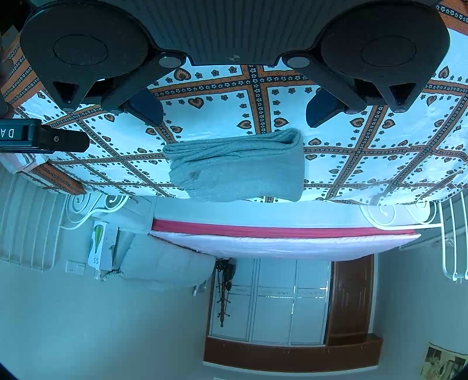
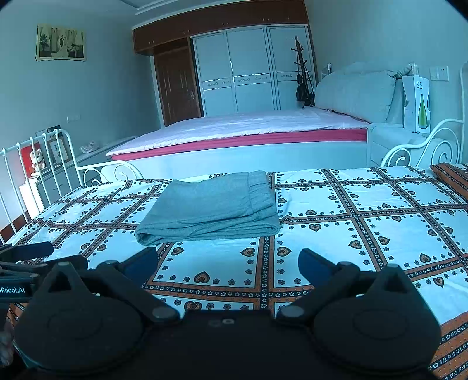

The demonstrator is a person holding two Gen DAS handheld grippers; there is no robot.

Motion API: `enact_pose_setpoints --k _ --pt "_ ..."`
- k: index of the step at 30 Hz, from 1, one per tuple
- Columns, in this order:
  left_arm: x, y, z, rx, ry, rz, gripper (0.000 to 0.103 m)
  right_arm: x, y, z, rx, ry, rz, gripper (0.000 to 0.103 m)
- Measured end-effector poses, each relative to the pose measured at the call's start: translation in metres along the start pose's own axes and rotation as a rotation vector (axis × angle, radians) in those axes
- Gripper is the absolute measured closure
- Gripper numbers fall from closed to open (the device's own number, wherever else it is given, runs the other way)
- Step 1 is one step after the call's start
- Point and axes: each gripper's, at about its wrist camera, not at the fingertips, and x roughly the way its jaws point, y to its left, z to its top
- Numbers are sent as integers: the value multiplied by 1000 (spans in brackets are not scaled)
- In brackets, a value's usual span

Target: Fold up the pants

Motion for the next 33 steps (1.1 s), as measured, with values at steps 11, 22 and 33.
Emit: enact_pose_setpoints --k 11,22,33 --pt "0 0 0 1 1 2 0 0 -1 0 -1 0 0 6" --pt "-3 4 1 -16 -14 -12 0 0 0 0 -3 3 1 6" --pt "-3 5 2 -19 -18 -23 0 0 0 0 -2 3 1 6"
